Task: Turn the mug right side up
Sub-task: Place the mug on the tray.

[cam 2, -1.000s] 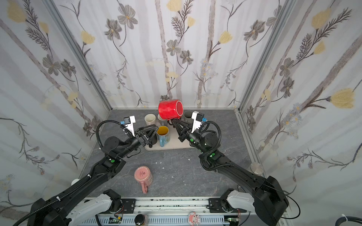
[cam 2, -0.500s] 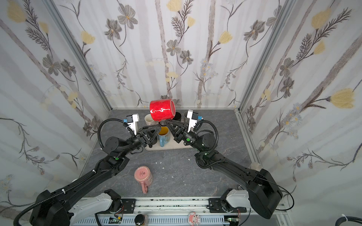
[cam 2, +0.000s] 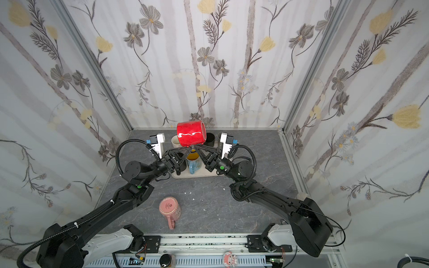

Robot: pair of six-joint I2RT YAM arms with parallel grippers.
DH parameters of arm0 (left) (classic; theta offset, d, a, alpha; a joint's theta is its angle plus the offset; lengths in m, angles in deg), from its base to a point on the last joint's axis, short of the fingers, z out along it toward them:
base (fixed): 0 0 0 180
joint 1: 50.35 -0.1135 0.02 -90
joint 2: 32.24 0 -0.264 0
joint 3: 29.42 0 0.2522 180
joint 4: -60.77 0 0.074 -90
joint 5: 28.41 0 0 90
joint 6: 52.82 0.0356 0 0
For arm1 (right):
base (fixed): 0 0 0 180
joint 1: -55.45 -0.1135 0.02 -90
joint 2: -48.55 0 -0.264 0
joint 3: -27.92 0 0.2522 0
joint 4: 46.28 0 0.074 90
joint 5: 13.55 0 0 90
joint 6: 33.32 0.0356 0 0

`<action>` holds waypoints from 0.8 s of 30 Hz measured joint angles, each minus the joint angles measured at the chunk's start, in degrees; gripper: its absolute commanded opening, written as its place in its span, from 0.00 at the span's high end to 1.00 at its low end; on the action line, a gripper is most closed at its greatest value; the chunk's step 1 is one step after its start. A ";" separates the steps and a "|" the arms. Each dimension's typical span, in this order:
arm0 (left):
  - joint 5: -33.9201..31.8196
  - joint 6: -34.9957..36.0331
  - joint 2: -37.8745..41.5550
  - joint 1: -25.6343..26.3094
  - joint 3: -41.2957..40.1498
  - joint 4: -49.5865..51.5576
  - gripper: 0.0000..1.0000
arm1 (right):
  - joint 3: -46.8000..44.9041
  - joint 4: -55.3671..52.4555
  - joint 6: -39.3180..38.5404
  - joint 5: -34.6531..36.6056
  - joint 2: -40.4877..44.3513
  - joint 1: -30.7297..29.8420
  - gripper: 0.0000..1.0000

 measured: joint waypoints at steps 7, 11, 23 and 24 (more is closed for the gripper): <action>-1.66 0.46 -0.57 0.87 0.96 1.44 0.81 | -0.63 1.36 1.01 1.29 -0.26 -0.44 1.00; -2.14 1.31 -1.25 1.84 1.29 2.34 0.85 | -2.80 2.93 1.49 1.60 -0.13 -0.66 1.00; -8.98 6.38 -3.06 5.31 9.40 17.22 1.00 | -7.08 -10.25 -5.20 8.44 12.83 -0.26 0.39; -11.04 7.63 -3.72 6.10 11.13 20.48 1.00 | -7.54 -13.07 -6.75 10.60 15.23 -0.26 0.39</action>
